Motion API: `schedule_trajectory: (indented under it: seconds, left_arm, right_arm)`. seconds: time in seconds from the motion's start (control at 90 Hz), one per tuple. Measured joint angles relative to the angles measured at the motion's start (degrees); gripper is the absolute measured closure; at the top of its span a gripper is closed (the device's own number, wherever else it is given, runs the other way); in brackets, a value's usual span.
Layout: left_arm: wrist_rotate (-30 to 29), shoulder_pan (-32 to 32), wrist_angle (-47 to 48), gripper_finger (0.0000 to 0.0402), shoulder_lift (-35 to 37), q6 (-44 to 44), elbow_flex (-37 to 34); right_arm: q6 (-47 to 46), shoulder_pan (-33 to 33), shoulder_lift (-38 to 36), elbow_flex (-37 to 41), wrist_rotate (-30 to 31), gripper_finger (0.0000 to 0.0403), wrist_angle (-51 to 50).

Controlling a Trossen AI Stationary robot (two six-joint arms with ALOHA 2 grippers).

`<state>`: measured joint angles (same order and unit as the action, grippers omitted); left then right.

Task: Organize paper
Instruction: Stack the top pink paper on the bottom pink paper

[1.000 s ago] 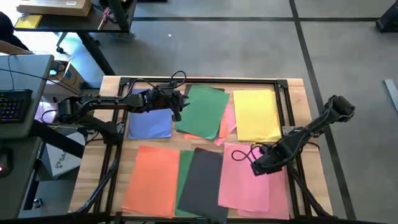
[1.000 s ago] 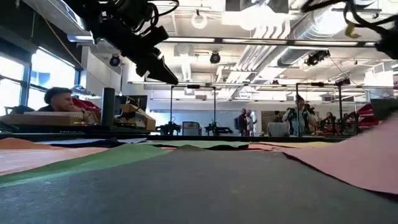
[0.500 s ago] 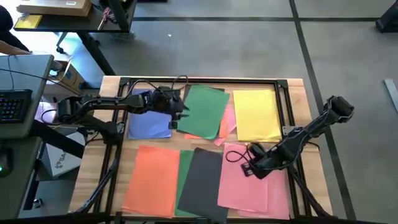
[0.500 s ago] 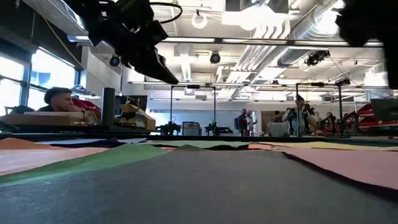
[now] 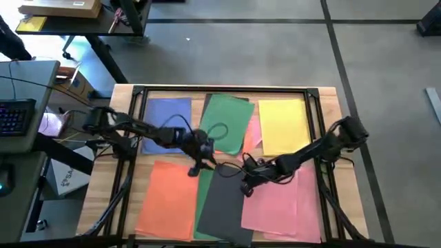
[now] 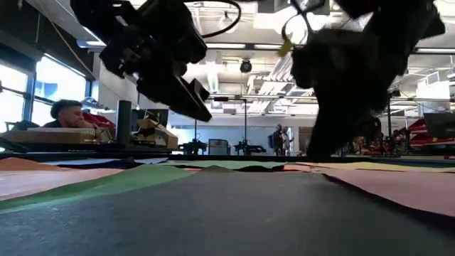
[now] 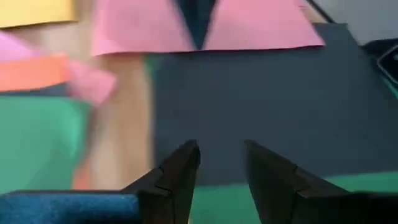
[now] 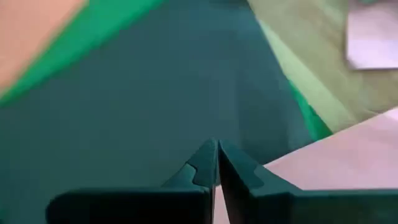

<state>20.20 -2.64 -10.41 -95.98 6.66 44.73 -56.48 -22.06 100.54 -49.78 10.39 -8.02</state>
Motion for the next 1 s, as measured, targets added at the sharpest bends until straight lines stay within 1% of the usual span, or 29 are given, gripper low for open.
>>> schedule_trajectory:
  seconds: [0.122, 0.211, 0.278, 0.356, 0.433, 0.511, 0.578, 0.711, 0.789, 0.9, 0.956, 1.0]
  left_arm:
    - [-4.30, -2.26, -4.28, 0.0282, -5.03, -2.08, -0.02]
    - [-7.18, -2.54, -4.45, 0.0282, -7.71, -3.73, -0.02]
    - [-8.45, -2.29, -3.70, 0.0282, -9.47, -5.89, -0.02]
    - [-8.32, -1.96, -4.11, 0.0282, -10.73, -8.16, 0.19]
    - [-7.56, -1.63, -4.23, 0.0282, -11.06, -10.44, 0.31]
    - [-7.70, -1.52, -3.65, 0.0282, -10.77, -10.91, 0.26]
    - [-9.12, -1.61, -2.77, 0.0282, -10.05, -11.03, 0.20]
    - [-14.34, -1.50, 1.59, 0.0282, -7.27, -12.54, -0.03]
    - [-13.90, -1.94, 2.11, 0.0282, -5.29, -12.70, -0.17]
    - [-8.89, -3.19, -4.89, 0.0286, -4.00, -12.28, -0.05]
    - [-5.64, -3.50, -8.52, 0.0293, -4.63, -12.18, -0.01]
    - [-4.54, -3.60, -10.19, 0.0301, -5.55, -12.22, 0.35]
  right_arm:
    - [-0.19, -0.52, 1.45, -0.10, 0.07, 0.0403, -1.71]
    - [-1.49, -1.39, 1.22, -0.13, 0.68, 0.0403, -3.52]
    - [-1.92, -1.98, 0.83, -0.13, 0.71, 0.0403, -4.79]
    - [-2.17, -2.77, 0.82, -0.14, 0.61, 0.0403, -5.78]
    - [-3.24, -3.56, 0.75, -0.20, 0.31, 0.0403, -7.05]
    - [-4.92, -4.47, 0.15, -0.24, -0.05, 0.0403, -8.87]
    - [-5.83, -5.24, -0.63, -0.12, -0.24, 0.0403, -10.37]
    - [-7.91, -6.87, -2.44, 0.07, 0.40, 0.0403, -13.21]
    - [-7.77, -7.20, -2.75, 0.07, 0.90, 0.0403, -13.37]
    - [-6.42, -6.92, -2.59, 0.07, 2.20, 0.0403, -12.49]
    - [-6.05, -6.44, -2.50, 0.04, 3.49, 0.0403, -12.46]
    - [-5.37, -5.77, -2.50, 0.07, 4.48, 0.0403, -12.05]
